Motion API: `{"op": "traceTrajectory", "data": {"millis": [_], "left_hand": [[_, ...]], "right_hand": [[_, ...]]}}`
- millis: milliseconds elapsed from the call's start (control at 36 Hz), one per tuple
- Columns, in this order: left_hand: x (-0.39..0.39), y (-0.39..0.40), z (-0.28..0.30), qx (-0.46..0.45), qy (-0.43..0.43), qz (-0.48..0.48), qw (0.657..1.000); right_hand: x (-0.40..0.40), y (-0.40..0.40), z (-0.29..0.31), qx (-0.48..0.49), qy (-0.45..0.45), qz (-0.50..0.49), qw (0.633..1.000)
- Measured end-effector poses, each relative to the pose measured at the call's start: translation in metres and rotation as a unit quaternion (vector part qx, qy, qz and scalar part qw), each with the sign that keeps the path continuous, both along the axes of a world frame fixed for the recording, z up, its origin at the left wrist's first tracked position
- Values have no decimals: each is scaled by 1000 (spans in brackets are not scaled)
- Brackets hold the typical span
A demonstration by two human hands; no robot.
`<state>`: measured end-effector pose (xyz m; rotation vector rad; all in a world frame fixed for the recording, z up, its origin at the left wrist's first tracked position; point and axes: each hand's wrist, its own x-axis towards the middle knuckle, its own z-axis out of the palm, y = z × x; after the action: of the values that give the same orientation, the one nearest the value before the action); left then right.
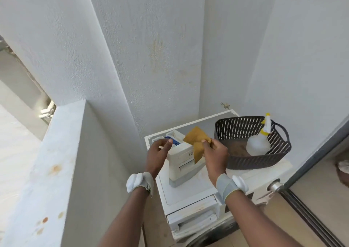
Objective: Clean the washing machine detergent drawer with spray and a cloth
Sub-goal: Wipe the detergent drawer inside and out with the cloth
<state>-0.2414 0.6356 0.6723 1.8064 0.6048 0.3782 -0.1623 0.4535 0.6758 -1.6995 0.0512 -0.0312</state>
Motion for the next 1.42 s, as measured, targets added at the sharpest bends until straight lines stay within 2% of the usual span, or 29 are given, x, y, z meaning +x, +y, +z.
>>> {"op": "traceTrajectory", "data": {"millis": [56, 139, 194, 278, 417, 611, 722, 778, 833, 889, 1028, 1139, 1278, 1417], "left_hand": [[28, -4, 10, 89, 80, -77, 990], [54, -10, 11, 203, 206, -174, 941], [72, -18, 8, 224, 255, -190, 921], [81, -19, 5, 188, 276, -149, 931], [72, -19, 1, 43, 248, -32, 967], [60, -32, 3, -96, 198, 71, 973], [57, -33, -21, -38, 200, 121, 972], [59, -25, -46, -64, 188, 114, 973], [55, -37, -34, -104, 179, 118, 971], [60, -47, -25, -104, 172, 120, 972], [53, -51, -21, 9, 151, 80, 985], [48, -48, -29, 110, 138, 46, 983], [53, -43, -37, 48, 139, 92, 985], [54, -45, -38, 44, 153, 95, 983]], "right_hand": [[8, -9, 1, 70, 62, -16, 996], [9, -10, 3, 104, 118, -20, 987], [17, -16, 3, 100, 123, -19, 987], [18, -18, 9, 27, 98, 1, 995], [11, -18, 14, -68, 21, 40, 997], [-12, -8, -5, -161, -2, 170, 972], [-31, 0, -24, -159, -44, 248, 955], [-34, 3, -30, -174, -72, 267, 945], [-41, 0, -27, -194, -77, 288, 934], [-39, -2, -29, -193, -47, 325, 925], [-25, 12, -30, -187, 19, 380, 906], [11, 42, -29, -167, 74, 404, 896], [62, 68, -30, -148, 106, 440, 880], [68, 63, -37, -155, 108, 454, 871]]}}
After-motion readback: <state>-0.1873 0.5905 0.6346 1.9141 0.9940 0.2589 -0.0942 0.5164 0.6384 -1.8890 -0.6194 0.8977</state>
